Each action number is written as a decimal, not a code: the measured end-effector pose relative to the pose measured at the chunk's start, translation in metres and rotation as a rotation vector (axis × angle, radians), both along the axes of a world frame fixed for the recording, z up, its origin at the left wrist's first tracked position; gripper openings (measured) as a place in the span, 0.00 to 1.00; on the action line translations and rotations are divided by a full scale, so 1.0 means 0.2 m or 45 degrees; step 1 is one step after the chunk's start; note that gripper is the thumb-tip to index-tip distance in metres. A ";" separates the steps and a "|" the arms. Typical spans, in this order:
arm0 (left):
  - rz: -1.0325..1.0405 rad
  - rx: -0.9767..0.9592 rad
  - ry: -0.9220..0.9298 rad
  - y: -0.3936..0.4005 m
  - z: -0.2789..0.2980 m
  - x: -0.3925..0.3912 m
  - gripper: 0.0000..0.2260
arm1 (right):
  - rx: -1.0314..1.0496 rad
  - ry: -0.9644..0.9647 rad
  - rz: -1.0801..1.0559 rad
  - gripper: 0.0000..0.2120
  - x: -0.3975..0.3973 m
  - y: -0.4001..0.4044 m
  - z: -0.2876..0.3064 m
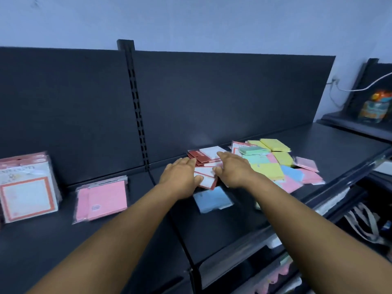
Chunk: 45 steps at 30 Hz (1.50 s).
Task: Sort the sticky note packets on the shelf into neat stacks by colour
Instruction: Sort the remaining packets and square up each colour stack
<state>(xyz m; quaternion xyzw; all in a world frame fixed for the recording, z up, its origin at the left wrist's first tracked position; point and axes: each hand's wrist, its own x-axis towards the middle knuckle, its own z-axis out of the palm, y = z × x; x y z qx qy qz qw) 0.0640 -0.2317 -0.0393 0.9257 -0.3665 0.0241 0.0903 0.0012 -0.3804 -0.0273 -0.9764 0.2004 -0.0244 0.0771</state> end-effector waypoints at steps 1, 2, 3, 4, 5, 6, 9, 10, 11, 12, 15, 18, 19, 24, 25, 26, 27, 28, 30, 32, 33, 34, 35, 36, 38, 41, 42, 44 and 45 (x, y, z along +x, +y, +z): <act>0.017 0.011 0.010 -0.03 0.00 0.01 0.28 | -0.006 0.023 0.019 0.29 0.05 -0.04 0.00; 0.033 0.023 0.022 -0.05 0.00 0.02 0.28 | -0.002 0.044 0.035 0.29 0.09 -0.08 -0.01; 0.050 0.031 0.031 -0.07 0.00 0.02 0.28 | 0.008 0.067 0.048 0.29 0.12 -0.11 -0.02; 0.068 0.036 0.037 -0.09 0.00 0.03 0.27 | 0.013 0.092 0.062 0.29 0.16 -0.14 -0.02; 0.087 0.039 0.042 -0.11 0.00 0.03 0.27 | 0.013 0.118 0.083 0.28 0.18 -0.17 -0.03; 0.109 0.041 0.050 -0.12 0.00 0.03 0.26 | 0.010 0.144 0.115 0.26 0.20 -0.19 -0.04; 0.183 0.043 0.078 -0.14 -0.02 0.04 0.25 | -0.080 0.158 0.244 0.20 0.21 -0.19 -0.05; 0.204 0.043 0.084 -0.14 -0.02 0.04 0.25 | -0.123 0.129 0.290 0.20 0.21 -0.18 -0.06; 0.224 0.040 0.088 -0.14 -0.03 0.04 0.25 | -0.156 0.104 0.327 0.20 0.21 -0.17 -0.07; 0.245 0.034 0.090 -0.14 -0.03 0.04 0.25 | -0.169 0.075 0.364 0.19 0.20 -0.17 -0.07; 0.319 0.026 0.081 -0.13 -0.04 0.03 0.24 | -0.089 0.029 0.446 0.16 0.18 -0.17 -0.03; 0.386 0.025 0.076 -0.11 -0.03 0.02 0.23 | 0.018 -0.011 0.414 0.15 0.21 -0.22 0.00; 0.401 0.018 0.076 -0.10 -0.03 0.02 0.23 | 0.042 0.015 0.393 0.15 0.22 -0.24 0.00; 0.458 0.035 0.082 -0.10 -0.02 -0.01 0.24 | 0.058 0.103 0.485 0.14 0.25 -0.24 -0.03; 0.484 0.033 0.089 -0.10 -0.02 -0.02 0.24 | 0.059 0.091 0.508 0.15 0.24 -0.22 -0.02; 0.512 0.026 0.098 -0.09 -0.02 -0.02 0.24 | 0.068 0.077 0.518 0.16 0.24 -0.21 -0.02; 0.537 0.015 0.108 -0.08 -0.02 -0.02 0.24 | 0.086 0.049 0.523 0.17 0.24 -0.21 -0.01; 0.556 0.008 0.118 -0.06 -0.02 -0.02 0.24 | 0.096 0.018 0.523 0.18 0.25 -0.20 0.00; 0.581 -0.009 0.125 -0.03 -0.04 -0.02 0.25 | 0.051 0.025 0.500 0.20 0.27 -0.21 0.00; 0.616 -0.030 0.109 0.00 -0.05 -0.02 0.27 | 0.090 0.118 0.471 0.23 0.29 -0.22 -0.01; 0.635 -0.041 0.096 0.00 -0.05 -0.03 0.27 | 0.171 0.142 0.463 0.23 0.30 -0.22 -0.02; 0.647 -0.046 0.085 0.01 -0.05 -0.04 0.28 | 0.248 0.146 0.457 0.23 0.30 -0.22 -0.01; 0.649 -0.051 0.076 0.01 -0.06 -0.05 0.27 | 0.291 0.122 0.458 0.23 0.30 -0.21 -0.01; 0.643 -0.055 0.066 0.00 -0.06 -0.06 0.26 | 0.298 0.069 0.463 0.25 0.30 -0.20 -0.01; 0.629 -0.101 0.052 -0.01 -0.07 -0.07 0.25 | 0.323 -0.066 0.434 0.27 0.30 -0.17 -0.01; 0.689 -0.293 0.090 -0.03 -0.06 -0.09 0.31 | 0.673 -0.310 0.323 0.09 0.30 -0.13 -0.01; 0.731 -0.395 0.097 -0.04 -0.05 -0.09 0.34 | 0.845 -0.396 0.293 0.05 0.30 -0.13 -0.01; 0.804 -0.626 0.157 -0.05 -0.03 -0.09 0.35 | 1.161 -0.530 0.239 0.02 0.28 -0.10 0.02; 0.821 -0.773 0.228 -0.06 -0.02 -0.08 0.32 | 1.291 -0.549 0.211 0.02 0.27 -0.09 0.03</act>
